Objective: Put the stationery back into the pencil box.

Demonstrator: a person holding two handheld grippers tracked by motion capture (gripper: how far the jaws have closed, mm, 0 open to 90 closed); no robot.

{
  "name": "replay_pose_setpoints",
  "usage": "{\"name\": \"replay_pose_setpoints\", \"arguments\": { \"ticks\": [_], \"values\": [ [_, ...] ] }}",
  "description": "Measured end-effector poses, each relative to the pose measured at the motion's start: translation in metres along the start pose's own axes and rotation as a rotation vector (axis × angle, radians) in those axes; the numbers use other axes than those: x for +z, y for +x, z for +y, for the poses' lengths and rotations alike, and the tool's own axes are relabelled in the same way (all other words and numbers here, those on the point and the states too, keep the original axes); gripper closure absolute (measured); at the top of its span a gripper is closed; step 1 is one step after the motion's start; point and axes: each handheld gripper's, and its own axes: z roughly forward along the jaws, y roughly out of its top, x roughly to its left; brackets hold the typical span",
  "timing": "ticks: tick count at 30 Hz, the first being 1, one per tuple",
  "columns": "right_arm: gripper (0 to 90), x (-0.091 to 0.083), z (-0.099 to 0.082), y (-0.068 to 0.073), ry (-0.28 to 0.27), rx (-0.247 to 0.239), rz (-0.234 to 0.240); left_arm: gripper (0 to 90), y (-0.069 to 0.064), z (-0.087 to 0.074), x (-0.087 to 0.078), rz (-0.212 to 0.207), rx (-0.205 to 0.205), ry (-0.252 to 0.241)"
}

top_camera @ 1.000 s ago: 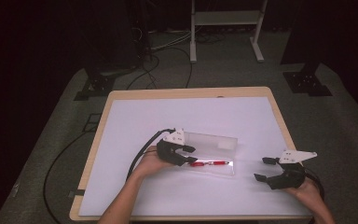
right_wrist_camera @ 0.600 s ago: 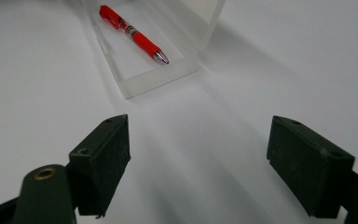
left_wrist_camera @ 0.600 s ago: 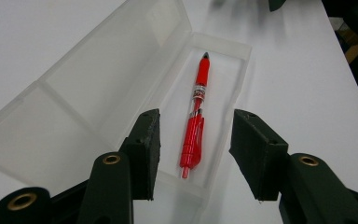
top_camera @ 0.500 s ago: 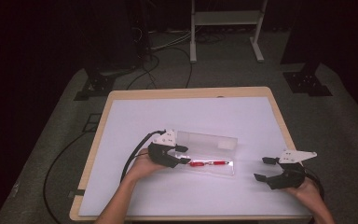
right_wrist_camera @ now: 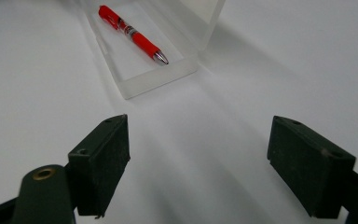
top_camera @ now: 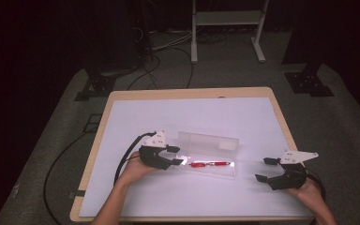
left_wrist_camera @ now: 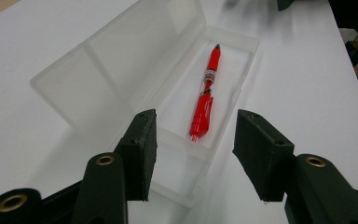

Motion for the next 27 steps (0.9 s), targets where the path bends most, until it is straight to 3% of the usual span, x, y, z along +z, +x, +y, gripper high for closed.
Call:
{"name": "replay_pose_setpoints", "arguments": {
  "ticks": [27],
  "values": [
    [20.2, 0.001, 0.0, 0.001, 0.004, 0.002, -0.004, 42.6, -0.002, -0.023, -0.034, 0.08, -0.054, -0.035]
  ]
}}
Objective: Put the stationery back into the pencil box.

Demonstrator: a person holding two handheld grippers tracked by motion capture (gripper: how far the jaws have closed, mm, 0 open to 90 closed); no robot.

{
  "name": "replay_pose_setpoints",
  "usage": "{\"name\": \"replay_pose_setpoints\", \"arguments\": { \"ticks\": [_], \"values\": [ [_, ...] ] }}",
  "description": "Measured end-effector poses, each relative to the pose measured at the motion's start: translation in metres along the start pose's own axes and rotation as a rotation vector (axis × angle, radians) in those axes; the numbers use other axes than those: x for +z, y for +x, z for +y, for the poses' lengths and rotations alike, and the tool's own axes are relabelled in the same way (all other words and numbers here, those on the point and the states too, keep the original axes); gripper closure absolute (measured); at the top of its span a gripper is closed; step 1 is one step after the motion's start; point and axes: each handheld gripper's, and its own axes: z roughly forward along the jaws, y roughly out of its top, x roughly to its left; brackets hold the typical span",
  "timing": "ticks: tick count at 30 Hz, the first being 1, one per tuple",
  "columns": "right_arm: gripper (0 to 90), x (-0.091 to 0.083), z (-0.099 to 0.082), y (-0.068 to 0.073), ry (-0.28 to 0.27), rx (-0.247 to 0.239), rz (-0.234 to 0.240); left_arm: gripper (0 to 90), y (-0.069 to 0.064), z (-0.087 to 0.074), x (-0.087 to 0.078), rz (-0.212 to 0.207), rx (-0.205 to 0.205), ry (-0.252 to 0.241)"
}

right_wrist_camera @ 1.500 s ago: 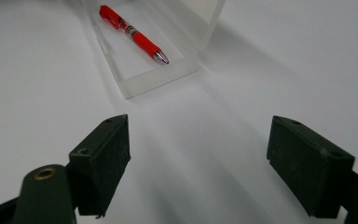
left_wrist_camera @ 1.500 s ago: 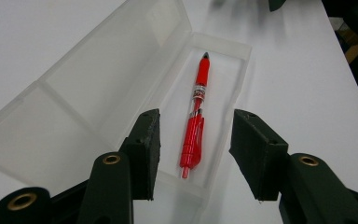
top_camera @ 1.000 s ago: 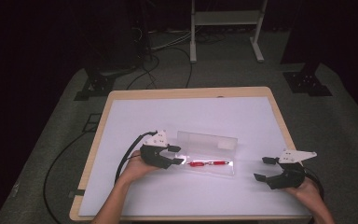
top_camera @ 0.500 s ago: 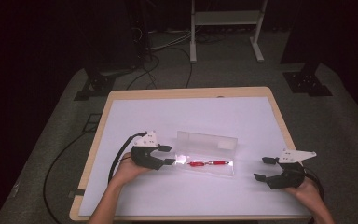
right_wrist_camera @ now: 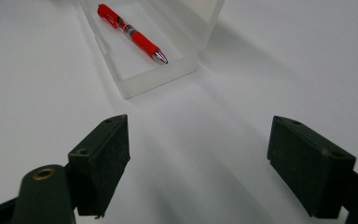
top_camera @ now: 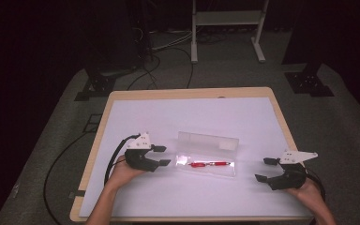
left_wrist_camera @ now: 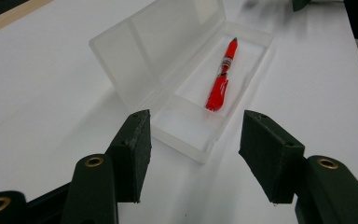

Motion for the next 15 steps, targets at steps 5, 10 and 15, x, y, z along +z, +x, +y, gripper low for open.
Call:
{"name": "replay_pose_setpoints", "arguments": {
  "ticks": [5, 10, 15],
  "values": [
    [20.2, 0.0, 0.0, 0.0, 0.0, -0.002, 0.0, 39.2, 0.0, -0.006, -0.006, 0.018, -0.024, -0.011],
    [20.2, 0.001, 0.0, 0.001, 0.002, -0.005, 0.001, 38.5, 0.0, -0.013, -0.009, 0.03, -0.038, -0.017],
    [20.2, 0.001, 0.0, 0.001, 0.004, -0.004, 0.001, 36.8, 0.0, -0.017, -0.014, 0.041, -0.048, -0.015]
  ]
}}
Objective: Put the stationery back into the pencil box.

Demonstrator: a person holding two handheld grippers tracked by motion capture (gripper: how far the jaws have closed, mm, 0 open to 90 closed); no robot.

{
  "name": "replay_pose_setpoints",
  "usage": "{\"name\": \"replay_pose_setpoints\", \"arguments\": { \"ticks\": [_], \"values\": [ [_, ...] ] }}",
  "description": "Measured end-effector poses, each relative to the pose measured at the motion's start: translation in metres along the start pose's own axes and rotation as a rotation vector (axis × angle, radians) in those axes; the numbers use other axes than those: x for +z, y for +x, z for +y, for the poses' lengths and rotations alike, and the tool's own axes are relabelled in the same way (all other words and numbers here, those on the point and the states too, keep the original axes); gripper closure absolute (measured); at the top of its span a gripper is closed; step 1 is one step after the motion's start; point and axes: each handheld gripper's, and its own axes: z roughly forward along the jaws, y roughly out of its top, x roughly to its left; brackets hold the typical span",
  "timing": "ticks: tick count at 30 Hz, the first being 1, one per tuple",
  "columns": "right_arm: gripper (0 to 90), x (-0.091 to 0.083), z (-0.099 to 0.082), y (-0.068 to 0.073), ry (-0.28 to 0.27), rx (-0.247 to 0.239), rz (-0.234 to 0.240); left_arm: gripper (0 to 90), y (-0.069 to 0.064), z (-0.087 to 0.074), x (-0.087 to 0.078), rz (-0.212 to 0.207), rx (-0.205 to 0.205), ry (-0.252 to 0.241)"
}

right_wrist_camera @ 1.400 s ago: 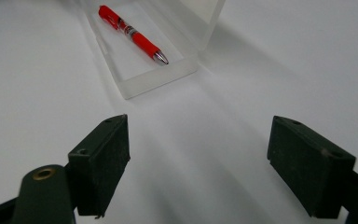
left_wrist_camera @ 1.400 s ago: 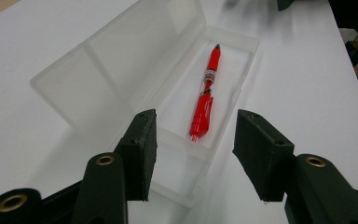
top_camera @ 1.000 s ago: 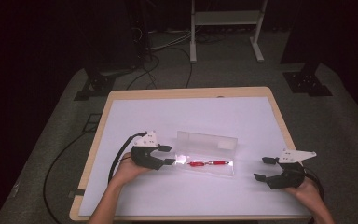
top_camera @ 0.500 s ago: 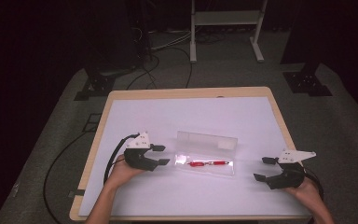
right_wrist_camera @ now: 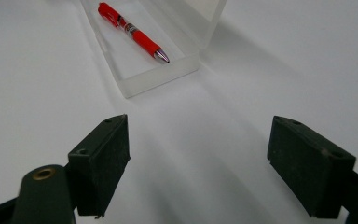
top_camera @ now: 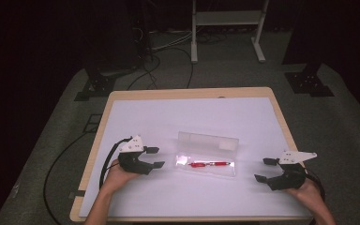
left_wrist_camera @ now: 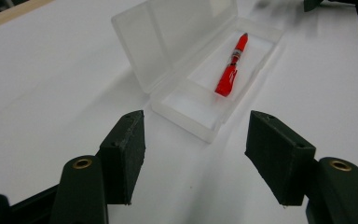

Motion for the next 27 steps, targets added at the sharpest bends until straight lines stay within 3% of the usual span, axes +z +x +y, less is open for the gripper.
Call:
{"name": "replay_pose_setpoints", "arguments": {
  "ticks": [11, 27],
  "values": [
    [20.2, 0.0, 0.0, 0.0, 0.001, -0.003, 0.001, 34.4, -0.001, -0.013, -0.008, 0.022, -0.038, -0.024],
    [20.2, 0.002, 0.001, 0.002, 0.005, -0.002, 0.002, 29.6, -0.003, -0.028, -0.019, 0.064, -0.056, -0.03]
  ]
}}
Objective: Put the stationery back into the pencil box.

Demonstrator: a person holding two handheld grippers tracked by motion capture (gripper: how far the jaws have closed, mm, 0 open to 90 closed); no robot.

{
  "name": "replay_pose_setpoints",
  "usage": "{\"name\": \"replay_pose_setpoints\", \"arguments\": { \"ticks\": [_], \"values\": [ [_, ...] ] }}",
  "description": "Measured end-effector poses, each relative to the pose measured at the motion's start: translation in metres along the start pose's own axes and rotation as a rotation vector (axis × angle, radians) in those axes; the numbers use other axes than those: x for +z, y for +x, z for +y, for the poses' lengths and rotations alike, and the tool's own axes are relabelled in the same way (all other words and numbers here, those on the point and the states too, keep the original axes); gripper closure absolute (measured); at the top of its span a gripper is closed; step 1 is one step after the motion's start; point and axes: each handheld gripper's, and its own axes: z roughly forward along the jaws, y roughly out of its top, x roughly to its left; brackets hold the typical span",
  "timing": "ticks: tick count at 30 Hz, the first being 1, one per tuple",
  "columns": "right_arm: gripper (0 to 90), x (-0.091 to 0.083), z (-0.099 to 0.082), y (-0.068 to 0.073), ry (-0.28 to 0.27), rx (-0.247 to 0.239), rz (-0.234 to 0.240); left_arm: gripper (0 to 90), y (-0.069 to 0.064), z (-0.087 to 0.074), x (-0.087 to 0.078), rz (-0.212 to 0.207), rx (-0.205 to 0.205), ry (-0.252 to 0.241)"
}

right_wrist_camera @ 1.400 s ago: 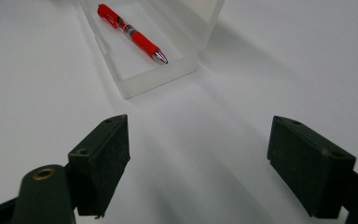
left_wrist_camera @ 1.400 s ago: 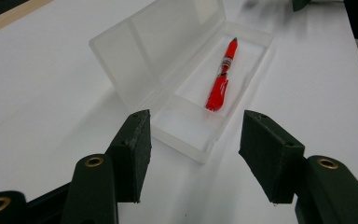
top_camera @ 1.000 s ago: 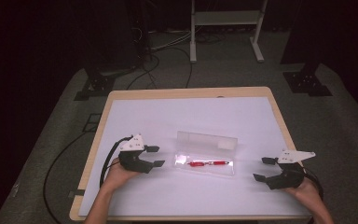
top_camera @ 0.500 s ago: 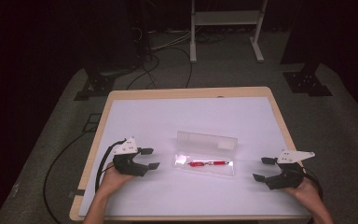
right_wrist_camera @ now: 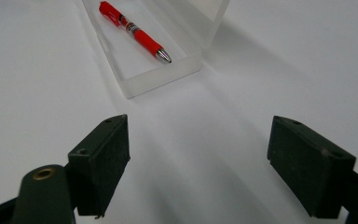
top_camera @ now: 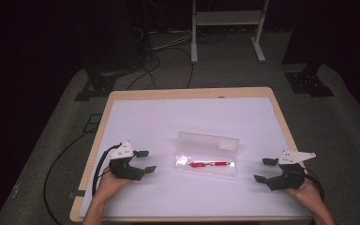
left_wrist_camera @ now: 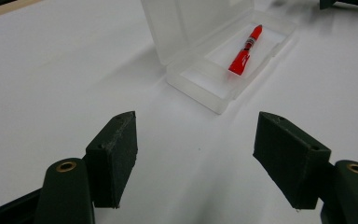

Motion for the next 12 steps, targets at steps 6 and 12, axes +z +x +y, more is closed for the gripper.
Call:
{"name": "replay_pose_setpoints", "arguments": {
  "ticks": [6, 12],
  "values": [
    [20.2, -0.001, 0.0, 0.001, -0.005, 0.003, 0.0, 28.5, -0.001, -0.012, -0.006, 0.018, -0.023, -0.007],
    [19.7, 0.0, -0.002, 0.001, -0.009, 0.004, -0.001, 25.7, -0.005, -0.016, -0.012, 0.048, -0.017, -0.018]
  ]
}}
